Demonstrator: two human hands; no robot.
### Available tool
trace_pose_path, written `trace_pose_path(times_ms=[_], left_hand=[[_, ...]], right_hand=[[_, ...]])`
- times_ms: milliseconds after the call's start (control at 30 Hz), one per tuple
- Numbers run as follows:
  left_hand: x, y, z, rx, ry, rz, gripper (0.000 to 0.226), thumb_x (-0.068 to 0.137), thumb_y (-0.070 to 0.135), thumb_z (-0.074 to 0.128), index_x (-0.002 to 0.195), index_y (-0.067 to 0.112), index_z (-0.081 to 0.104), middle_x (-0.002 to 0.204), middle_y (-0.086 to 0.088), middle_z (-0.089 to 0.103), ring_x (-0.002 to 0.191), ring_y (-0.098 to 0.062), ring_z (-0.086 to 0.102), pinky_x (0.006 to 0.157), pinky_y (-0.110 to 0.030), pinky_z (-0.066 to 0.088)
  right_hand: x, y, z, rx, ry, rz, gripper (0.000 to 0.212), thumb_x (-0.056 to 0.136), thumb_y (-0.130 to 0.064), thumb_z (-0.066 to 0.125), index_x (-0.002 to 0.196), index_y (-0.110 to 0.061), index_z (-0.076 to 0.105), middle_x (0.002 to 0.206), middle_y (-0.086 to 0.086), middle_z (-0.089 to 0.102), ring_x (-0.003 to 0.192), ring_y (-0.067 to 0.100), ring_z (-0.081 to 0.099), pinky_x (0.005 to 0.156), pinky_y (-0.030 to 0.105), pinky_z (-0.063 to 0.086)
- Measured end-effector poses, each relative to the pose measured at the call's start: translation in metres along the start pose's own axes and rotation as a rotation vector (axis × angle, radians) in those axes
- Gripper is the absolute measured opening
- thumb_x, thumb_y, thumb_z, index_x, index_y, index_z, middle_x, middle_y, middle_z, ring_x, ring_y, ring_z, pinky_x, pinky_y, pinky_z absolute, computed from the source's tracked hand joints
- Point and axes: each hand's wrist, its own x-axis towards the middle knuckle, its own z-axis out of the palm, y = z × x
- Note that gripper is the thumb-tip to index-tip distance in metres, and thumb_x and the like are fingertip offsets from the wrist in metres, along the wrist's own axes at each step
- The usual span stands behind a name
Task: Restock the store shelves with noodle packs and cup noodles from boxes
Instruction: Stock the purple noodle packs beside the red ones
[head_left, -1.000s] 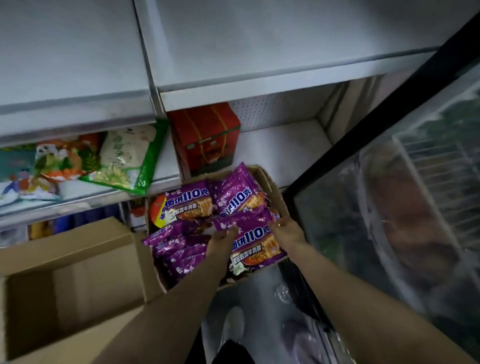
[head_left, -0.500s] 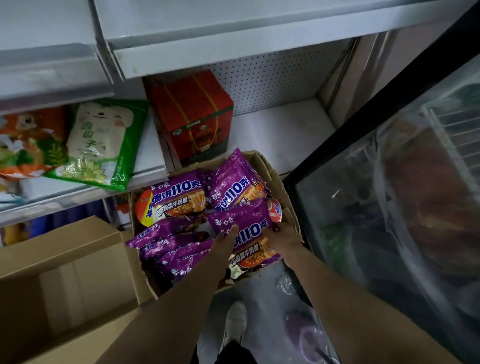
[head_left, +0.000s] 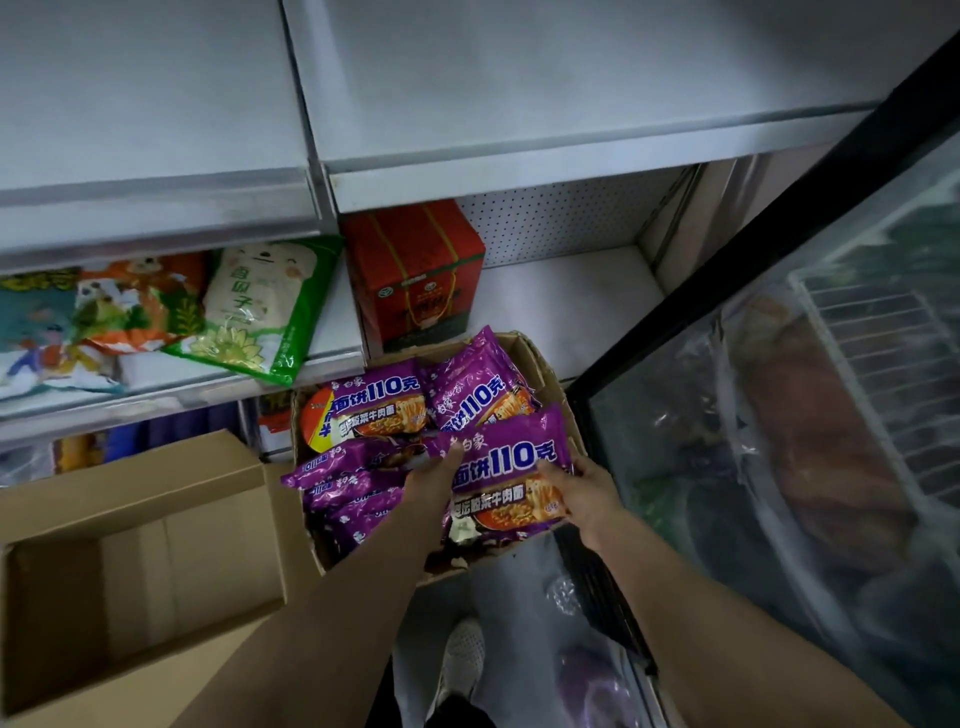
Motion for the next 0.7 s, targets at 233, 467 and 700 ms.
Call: trace_pose_path(times_ms=[233, 467, 700], left_hand=[[-0.071, 0.049, -0.004, -0.072, 0.044, 0.138, 0.029, 0.091, 0.036, 0.072, 0.111, 0.016, 0.064, 0.109, -0.011, 0.071, 0.092, -0.027, 0.070, 0.072, -0.038, 0.057], [-0.145, 0.089, -0.008, -0.188, 0.142, 0.350, 0.044, 0.082, 0.047, 0.079, 0.108, 0.013, 0.065, 0.107, -0.011, 0.073, 0.098, -0.031, 0.070, 0.095, -0.051, 0.055], [-0.209, 0.126, -0.017, -0.316, 0.238, 0.581, 0.034, 0.094, 0.033, 0.070, 0.113, 0.005, 0.066, 0.110, -0.014, 0.072, 0.105, -0.031, 0.068, 0.098, -0.048, 0.054]], right_hand=[[-0.064, -0.058, -0.004, 0.091, -0.131, -0.099, 0.034, 0.088, -0.023, 0.077, 0.118, -0.017, 0.062, 0.094, 0.005, 0.079, 0.090, 0.025, 0.075, 0.083, 0.044, 0.060], [-0.126, -0.113, 0.005, 0.143, -0.220, -0.246, 0.032, 0.088, -0.027, 0.077, 0.114, -0.013, 0.065, 0.094, 0.009, 0.079, 0.091, 0.028, 0.076, 0.087, 0.046, 0.060], [-0.175, -0.149, 0.030, 0.183, -0.208, -0.428, 0.050, 0.088, -0.041, 0.076, 0.125, -0.011, 0.059, 0.099, 0.008, 0.078, 0.090, 0.027, 0.076, 0.084, 0.047, 0.061]])
